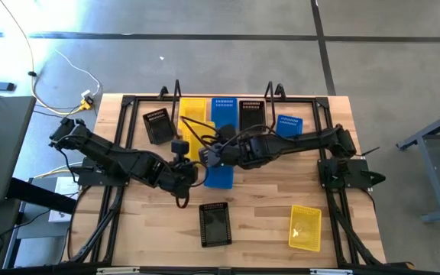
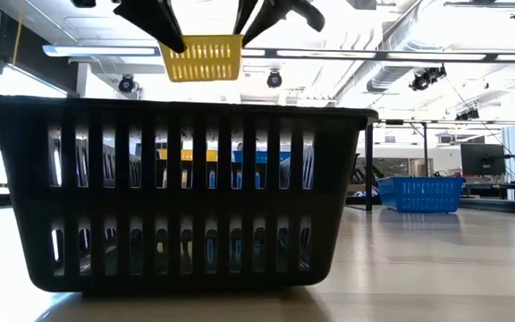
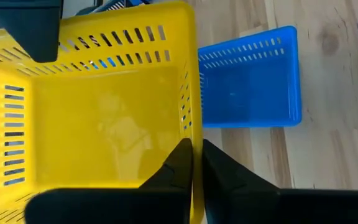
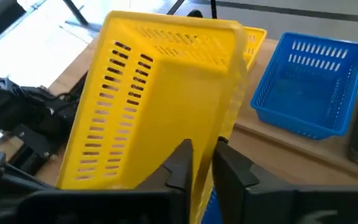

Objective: Stack baskets on shelf by color
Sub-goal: Stack the left yellow bin on top of the yellow bin on the shelf

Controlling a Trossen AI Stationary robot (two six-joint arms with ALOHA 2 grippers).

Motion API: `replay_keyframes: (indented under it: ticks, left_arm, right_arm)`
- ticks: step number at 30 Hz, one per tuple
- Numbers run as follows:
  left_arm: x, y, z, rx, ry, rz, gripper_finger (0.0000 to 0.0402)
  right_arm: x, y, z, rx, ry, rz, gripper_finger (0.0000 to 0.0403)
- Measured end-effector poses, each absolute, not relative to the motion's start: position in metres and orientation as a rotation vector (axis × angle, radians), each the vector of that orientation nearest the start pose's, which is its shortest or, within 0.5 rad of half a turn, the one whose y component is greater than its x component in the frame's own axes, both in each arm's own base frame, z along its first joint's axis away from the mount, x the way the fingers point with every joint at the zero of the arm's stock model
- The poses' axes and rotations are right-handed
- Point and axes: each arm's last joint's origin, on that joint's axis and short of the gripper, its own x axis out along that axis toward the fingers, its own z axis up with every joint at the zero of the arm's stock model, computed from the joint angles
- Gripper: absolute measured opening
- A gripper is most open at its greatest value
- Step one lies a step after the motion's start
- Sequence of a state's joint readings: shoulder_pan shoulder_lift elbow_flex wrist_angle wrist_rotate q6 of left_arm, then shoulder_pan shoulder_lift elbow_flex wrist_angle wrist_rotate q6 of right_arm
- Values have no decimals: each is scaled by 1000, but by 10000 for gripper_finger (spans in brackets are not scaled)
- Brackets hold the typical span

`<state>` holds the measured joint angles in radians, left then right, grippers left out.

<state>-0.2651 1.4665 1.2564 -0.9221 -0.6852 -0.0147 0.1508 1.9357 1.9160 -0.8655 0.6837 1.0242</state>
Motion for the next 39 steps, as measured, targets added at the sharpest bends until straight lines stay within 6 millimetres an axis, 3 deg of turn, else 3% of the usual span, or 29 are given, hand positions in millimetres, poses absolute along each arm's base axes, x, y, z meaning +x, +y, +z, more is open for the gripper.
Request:
replay_keyframes:
  ticks: [5, 12, 28, 31, 39]
  left_arm:
    - [277, -45, 291, 495, 1048, 402, 3]
    - [271, -16, 300, 397, 1082, 414, 2]
    - [260, 59, 319, 319, 1030, 355, 1]
    - [260, 76, 319, 302, 1000, 348, 1]
    - [245, 113, 296, 266, 1020, 337, 0]
  right_arm:
    - [410, 33, 344, 543, 501, -832, 109]
    - [385, 15, 379, 448, 478, -801, 151]
    - [303, -13, 462, 241, 370, -743, 156]
    - [290, -13, 471, 202, 362, -737, 156]
    - [266, -14, 479, 137, 405, -732, 156]
